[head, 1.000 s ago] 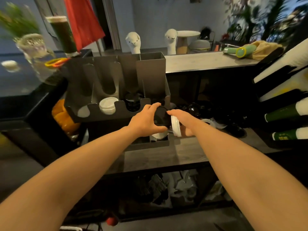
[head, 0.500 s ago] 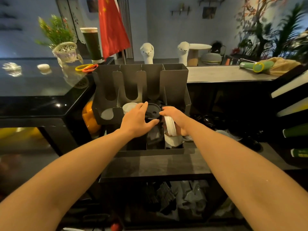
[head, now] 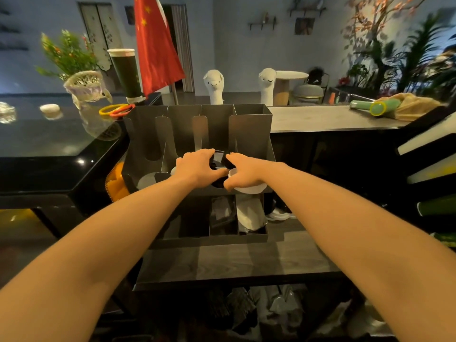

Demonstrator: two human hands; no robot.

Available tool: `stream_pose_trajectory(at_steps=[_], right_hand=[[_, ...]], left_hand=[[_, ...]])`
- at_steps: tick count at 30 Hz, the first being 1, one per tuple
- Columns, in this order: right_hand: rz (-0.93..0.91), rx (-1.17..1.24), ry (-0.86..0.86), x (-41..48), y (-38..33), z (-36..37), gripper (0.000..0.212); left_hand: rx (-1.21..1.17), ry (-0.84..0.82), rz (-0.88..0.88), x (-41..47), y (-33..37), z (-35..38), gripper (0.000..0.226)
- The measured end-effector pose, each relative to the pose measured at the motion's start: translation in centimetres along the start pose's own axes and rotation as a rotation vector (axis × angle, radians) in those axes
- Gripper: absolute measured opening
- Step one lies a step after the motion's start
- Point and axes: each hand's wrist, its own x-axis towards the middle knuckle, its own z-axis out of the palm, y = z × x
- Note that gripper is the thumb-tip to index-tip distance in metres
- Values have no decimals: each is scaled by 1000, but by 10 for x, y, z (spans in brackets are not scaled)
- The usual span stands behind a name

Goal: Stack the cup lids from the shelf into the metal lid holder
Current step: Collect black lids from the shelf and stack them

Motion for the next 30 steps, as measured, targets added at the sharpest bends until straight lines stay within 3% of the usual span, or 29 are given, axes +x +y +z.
stream_pose_trajectory(at_steps=[8, 12, 17, 23, 30], right_hand=[[130, -118, -234, 31, -11, -23, 77], [184, -200, -313, 43, -13, -26, 88], [206, -311, -361, 53, -21, -32, 79], [254, -278, -410, 60, -23, -32, 87], [237, -275, -406, 57, -20, -31, 88]], left_hand=[[27, -156, -103, 31, 5, 8, 59], [75, -238, -134, 37, 6, 16, 63], [93, -243, -115, 42, 0, 27, 64], [133, -296, -101, 52, -4, 30, 64], [153, -219, -52, 48, -6, 30, 72]])
